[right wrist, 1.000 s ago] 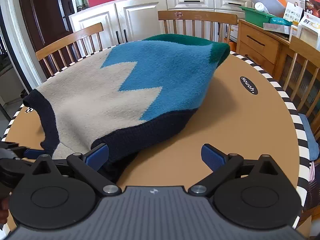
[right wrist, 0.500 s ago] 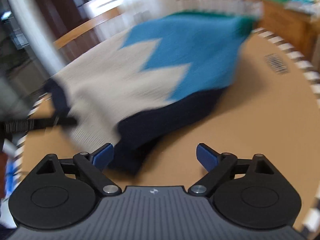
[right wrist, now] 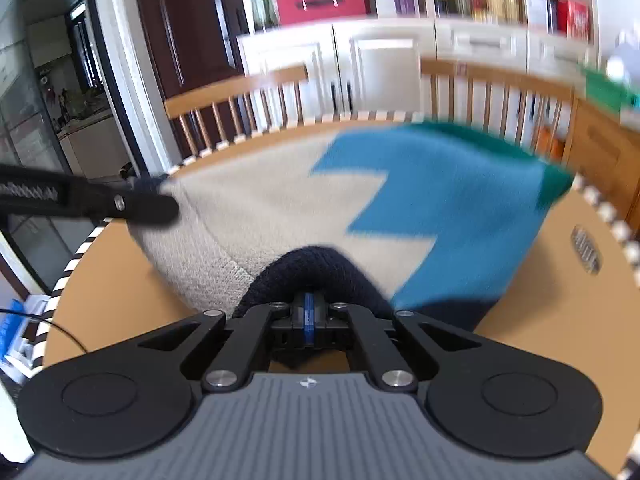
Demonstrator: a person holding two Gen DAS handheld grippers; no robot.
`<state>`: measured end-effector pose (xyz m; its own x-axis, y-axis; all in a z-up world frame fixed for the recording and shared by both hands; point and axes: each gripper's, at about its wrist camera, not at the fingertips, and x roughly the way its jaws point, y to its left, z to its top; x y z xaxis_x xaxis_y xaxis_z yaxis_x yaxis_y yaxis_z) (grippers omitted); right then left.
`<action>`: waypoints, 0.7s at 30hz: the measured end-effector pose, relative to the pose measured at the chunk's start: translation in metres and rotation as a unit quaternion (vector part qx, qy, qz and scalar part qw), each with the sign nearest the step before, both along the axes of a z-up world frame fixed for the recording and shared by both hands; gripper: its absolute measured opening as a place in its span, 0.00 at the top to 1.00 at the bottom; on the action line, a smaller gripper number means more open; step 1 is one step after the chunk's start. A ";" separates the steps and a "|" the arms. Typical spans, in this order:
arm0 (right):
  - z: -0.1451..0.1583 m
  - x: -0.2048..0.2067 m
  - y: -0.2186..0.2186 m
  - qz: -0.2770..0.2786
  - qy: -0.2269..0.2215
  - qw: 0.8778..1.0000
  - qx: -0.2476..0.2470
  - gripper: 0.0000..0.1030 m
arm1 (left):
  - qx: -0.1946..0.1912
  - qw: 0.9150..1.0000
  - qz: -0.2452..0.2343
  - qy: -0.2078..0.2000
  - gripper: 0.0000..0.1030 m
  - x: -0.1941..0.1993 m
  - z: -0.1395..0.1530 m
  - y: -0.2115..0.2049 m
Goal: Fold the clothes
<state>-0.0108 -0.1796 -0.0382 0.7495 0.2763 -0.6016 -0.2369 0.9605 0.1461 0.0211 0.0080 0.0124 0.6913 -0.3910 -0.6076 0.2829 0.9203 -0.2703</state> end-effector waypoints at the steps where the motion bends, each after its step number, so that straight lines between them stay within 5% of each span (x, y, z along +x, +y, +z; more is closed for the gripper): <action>1: 0.003 -0.002 -0.001 0.001 -0.003 1.000 -0.005 0.99 | -0.007 1.000 0.002 0.003 0.93 0.001 0.002 0.000; 3: 0.006 -0.005 0.000 0.004 0.000 1.000 -0.016 0.88 | -0.019 1.000 0.004 0.005 0.93 0.002 0.005 0.001; 5: 0.004 -0.008 0.000 0.000 0.013 0.999 -0.030 0.35 | -0.029 1.000 0.000 0.001 0.93 0.004 0.015 0.000; 6: 0.002 -0.010 -0.001 0.001 0.016 0.999 -0.030 0.28 | -0.035 0.999 -0.002 -0.001 0.93 0.005 0.021 0.000; 14: -0.022 -0.025 -0.021 -0.036 0.062 0.997 -0.027 0.29 | -0.111 0.990 -0.031 -0.079 0.93 -0.007 0.103 -0.001; 17: -0.019 -0.026 -0.037 -0.062 0.064 0.996 -0.005 0.29 | -0.136 0.980 0.062 -0.133 0.93 0.033 0.132 0.021; 21: -0.016 -0.020 -0.047 -0.080 0.058 0.995 -0.001 0.29 | -0.048 0.960 0.258 -0.100 0.93 0.147 0.119 0.064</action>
<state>-0.0309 -0.2264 -0.0539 0.7092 0.1576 -0.6871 -0.0625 0.9849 0.1614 0.1677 0.0720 0.1317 0.9068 -0.0119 -0.4214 -0.1497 0.9254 -0.3482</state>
